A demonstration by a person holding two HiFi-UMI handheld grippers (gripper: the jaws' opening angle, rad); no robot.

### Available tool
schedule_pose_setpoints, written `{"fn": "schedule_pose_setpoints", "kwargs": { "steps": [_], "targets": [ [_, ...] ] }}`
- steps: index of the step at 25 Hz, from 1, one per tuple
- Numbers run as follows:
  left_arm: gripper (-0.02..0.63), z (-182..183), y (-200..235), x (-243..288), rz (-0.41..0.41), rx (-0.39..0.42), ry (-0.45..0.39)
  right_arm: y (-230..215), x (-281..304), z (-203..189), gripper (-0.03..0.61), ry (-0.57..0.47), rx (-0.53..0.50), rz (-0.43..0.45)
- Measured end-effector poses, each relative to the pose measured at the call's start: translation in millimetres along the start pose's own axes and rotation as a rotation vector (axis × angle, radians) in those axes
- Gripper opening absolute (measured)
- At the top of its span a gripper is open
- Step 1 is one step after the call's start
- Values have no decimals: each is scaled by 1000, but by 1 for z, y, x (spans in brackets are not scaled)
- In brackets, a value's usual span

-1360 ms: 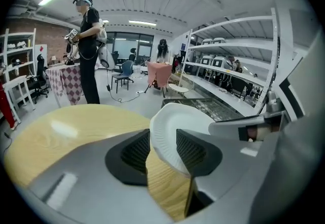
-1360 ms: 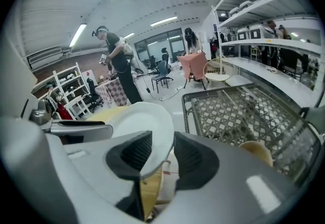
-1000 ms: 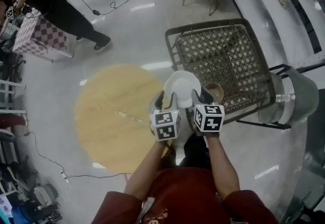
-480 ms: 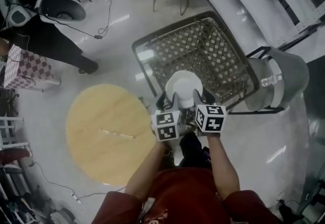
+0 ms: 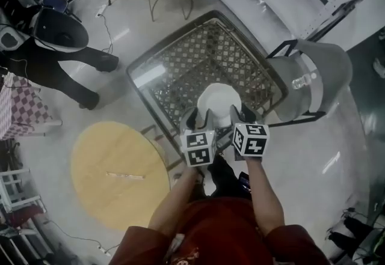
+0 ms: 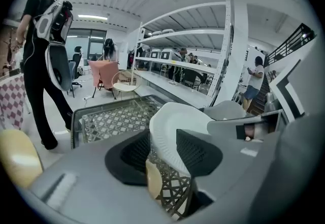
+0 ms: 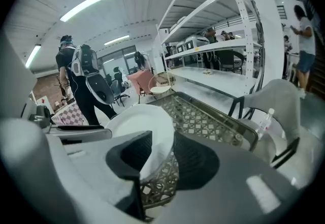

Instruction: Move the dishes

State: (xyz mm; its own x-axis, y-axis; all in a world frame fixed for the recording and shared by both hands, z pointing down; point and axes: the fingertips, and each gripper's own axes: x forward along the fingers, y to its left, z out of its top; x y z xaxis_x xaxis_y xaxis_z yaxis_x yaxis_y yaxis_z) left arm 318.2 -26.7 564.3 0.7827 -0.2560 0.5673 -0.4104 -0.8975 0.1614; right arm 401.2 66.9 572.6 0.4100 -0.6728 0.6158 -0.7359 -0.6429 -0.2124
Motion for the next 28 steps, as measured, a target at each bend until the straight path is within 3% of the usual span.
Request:
{"fn": "schedule_pose_setpoints", "kwargs": {
  "steps": [14,28],
  "targets": [
    [173,-19,-56,67,-79,42,101,-82,18,-23,137,50,110,-79],
    [173,-67,-75,126,-82,24,234,-132,60,-64,137,152,163,-119]
  ]
}}
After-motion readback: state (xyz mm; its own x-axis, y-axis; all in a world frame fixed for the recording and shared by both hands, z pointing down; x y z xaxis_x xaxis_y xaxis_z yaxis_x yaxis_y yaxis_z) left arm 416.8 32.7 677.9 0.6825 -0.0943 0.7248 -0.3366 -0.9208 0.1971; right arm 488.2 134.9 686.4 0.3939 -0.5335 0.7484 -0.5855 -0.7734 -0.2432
